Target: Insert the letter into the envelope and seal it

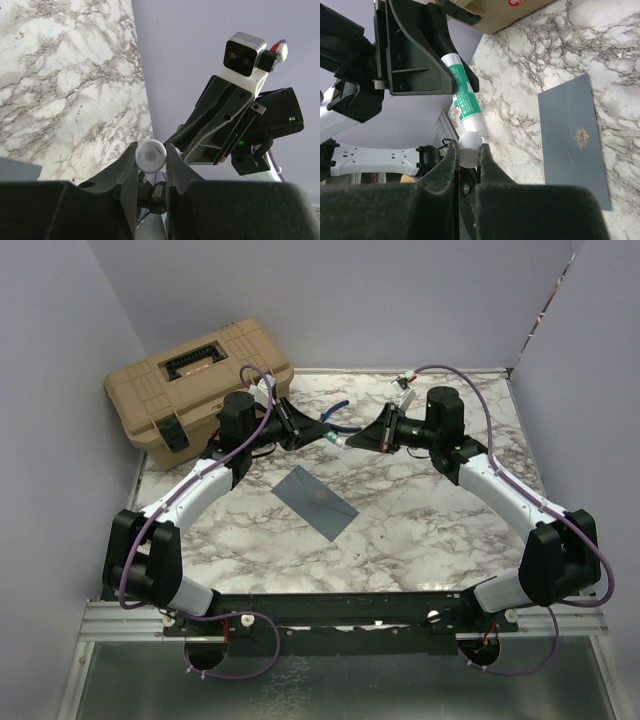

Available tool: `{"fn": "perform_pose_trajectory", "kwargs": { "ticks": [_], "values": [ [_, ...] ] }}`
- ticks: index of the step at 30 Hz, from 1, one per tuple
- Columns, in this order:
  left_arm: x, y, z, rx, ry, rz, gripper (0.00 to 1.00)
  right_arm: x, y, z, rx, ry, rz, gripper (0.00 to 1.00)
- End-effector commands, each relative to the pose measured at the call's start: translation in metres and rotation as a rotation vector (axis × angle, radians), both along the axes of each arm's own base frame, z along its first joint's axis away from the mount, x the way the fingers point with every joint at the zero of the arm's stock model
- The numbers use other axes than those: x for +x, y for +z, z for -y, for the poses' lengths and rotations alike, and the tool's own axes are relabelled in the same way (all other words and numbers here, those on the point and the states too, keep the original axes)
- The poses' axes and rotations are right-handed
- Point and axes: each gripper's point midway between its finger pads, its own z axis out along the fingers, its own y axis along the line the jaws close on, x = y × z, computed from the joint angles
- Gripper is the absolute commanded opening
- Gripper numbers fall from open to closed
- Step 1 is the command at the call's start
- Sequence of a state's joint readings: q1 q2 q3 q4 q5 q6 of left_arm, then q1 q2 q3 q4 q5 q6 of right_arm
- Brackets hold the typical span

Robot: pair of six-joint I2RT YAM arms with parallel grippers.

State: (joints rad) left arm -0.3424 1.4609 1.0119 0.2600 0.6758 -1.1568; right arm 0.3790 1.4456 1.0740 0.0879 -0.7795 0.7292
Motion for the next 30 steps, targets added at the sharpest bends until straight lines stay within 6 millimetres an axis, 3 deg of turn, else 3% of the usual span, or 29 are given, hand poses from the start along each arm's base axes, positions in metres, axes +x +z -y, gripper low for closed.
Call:
{"fn": "perform_pose_trajectory", "kwargs": {
  "ticks": [1,20,30],
  "values": [
    [-0.001,0.014,0.003,-0.028,-0.027,0.037,0.0,0.001,-0.002,-0.001,-0.034,-0.006,0.011,0.0],
    [-0.005,0.028,0.004,-0.129,-0.018,-0.031,0.0,0.0,0.023,0.003,0.167,-0.125,0.022,0.0],
    [-0.001,0.034,-0.001,-0.207,0.054,-0.114,0.0,-0.001,0.052,0.018,0.316,-0.247,0.055,0.0]
  ]
}}
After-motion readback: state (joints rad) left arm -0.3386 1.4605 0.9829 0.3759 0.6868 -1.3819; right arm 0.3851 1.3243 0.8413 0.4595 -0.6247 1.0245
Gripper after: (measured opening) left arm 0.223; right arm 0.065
